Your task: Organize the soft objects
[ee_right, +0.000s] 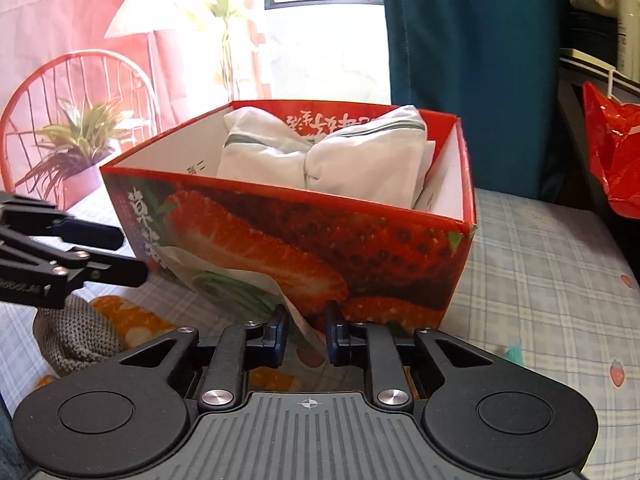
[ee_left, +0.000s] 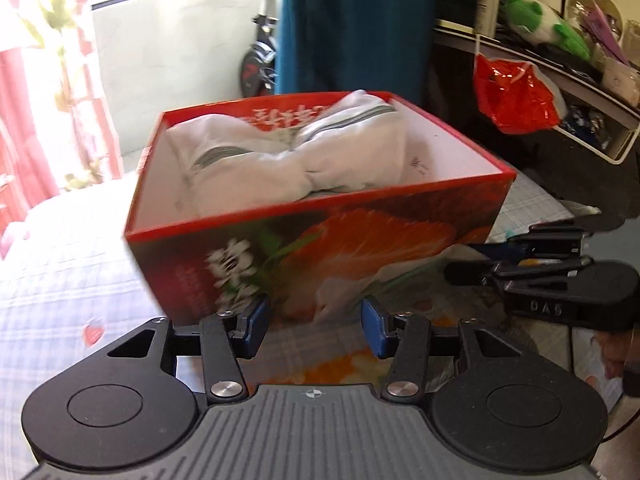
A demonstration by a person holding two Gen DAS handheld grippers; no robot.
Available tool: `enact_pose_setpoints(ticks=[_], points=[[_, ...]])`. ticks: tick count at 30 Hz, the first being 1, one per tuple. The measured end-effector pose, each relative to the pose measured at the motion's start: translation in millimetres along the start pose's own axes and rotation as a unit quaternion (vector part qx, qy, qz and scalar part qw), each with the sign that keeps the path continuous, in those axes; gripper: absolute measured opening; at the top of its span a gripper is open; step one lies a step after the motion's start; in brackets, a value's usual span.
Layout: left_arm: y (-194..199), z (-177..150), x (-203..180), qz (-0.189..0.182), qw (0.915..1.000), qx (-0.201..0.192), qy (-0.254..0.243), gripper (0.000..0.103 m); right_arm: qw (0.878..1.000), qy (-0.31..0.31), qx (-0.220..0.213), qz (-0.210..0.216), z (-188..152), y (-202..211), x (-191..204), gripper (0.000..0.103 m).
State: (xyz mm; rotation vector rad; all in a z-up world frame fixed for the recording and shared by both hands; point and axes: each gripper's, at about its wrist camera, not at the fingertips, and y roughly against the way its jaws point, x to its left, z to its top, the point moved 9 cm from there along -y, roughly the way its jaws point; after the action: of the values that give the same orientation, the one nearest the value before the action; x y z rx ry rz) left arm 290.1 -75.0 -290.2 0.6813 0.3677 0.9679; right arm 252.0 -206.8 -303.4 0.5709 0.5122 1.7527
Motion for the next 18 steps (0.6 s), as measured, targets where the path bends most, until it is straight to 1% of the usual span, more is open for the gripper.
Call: enact_pose_setpoints(ticks=[2,4,5,7,10,11,13,15,17,18], points=[[-8,4,-2,-0.023,0.9997,-0.001,0.010,0.052,1.000,-0.007,-0.002,0.000,-1,-1,-2,0.019],[-15,5,-5,-0.042,0.9989,0.001,0.023,0.052,1.000,-0.014,-0.004,0.000,-2,-1,-4,0.024],[-19,4,-8,-0.050,0.9984,0.000,0.026,0.052,1.000,-0.019,-0.005,0.000,-2,-1,-6,0.025],[-23,1,-12,-0.057,0.9981,-0.002,0.024,0.052,1.000,-0.027,-0.008,0.001,-4,1,-9,0.027],[-30,-1,-17,-0.056,0.9983,-0.001,0.016,0.052,0.999,-0.035,-0.012,0.000,-8,2,-13,0.027],[-36,0,-19,-0.057,0.9982,0.001,0.018,0.050,0.999,-0.038,-0.014,0.003,-8,2,-14,0.026],[-40,-2,-19,-0.063,0.9977,0.007,0.023,0.044,0.999,-0.039,-0.014,0.011,-10,1,-15,0.021],[-45,-4,-19,-0.061,0.9978,0.011,0.023,0.042,0.999,-0.034,-0.013,0.017,-11,0,-14,0.020],[-49,-6,-17,-0.057,0.9980,0.014,0.023,0.033,0.999,-0.033,-0.019,0.014,-12,-1,-16,0.021],[-51,-7,-16,-0.055,0.9980,0.016,0.025,0.030,0.999,-0.039,-0.021,0.015,-13,-2,-18,0.021]])
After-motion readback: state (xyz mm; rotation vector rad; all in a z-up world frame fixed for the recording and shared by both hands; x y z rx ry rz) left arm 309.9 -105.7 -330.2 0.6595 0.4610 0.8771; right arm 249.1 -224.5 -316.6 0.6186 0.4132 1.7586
